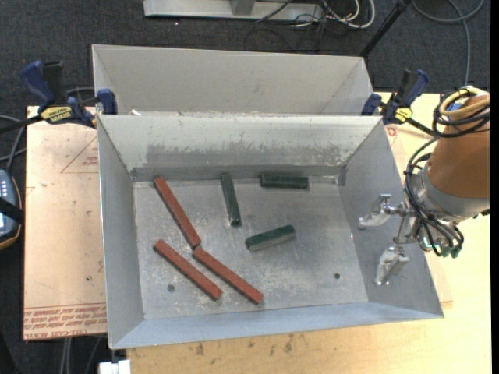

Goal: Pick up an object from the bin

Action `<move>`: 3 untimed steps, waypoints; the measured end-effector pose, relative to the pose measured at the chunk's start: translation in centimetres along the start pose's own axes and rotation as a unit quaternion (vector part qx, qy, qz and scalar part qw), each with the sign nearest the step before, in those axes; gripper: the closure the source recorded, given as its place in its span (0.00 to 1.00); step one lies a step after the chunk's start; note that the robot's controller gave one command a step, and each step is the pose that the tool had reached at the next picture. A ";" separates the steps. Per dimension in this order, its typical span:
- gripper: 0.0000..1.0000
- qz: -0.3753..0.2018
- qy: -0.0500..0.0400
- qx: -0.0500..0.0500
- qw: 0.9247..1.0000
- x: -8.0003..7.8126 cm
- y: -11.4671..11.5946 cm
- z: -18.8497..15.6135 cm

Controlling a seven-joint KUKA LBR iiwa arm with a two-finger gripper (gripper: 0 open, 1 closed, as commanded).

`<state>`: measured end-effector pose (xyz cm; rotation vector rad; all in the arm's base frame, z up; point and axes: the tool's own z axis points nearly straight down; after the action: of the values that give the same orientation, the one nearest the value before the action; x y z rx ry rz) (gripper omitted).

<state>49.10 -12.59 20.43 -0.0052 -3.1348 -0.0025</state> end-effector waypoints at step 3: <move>0.00 -0.107 -0.003 0.001 0.994 -4.0 8.2 5.5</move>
Offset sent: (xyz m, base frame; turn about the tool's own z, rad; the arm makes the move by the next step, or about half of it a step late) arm 0.0762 0.0586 -0.0753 -0.2031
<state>53.10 -4.38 14.87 0.3303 -3.1244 -0.0017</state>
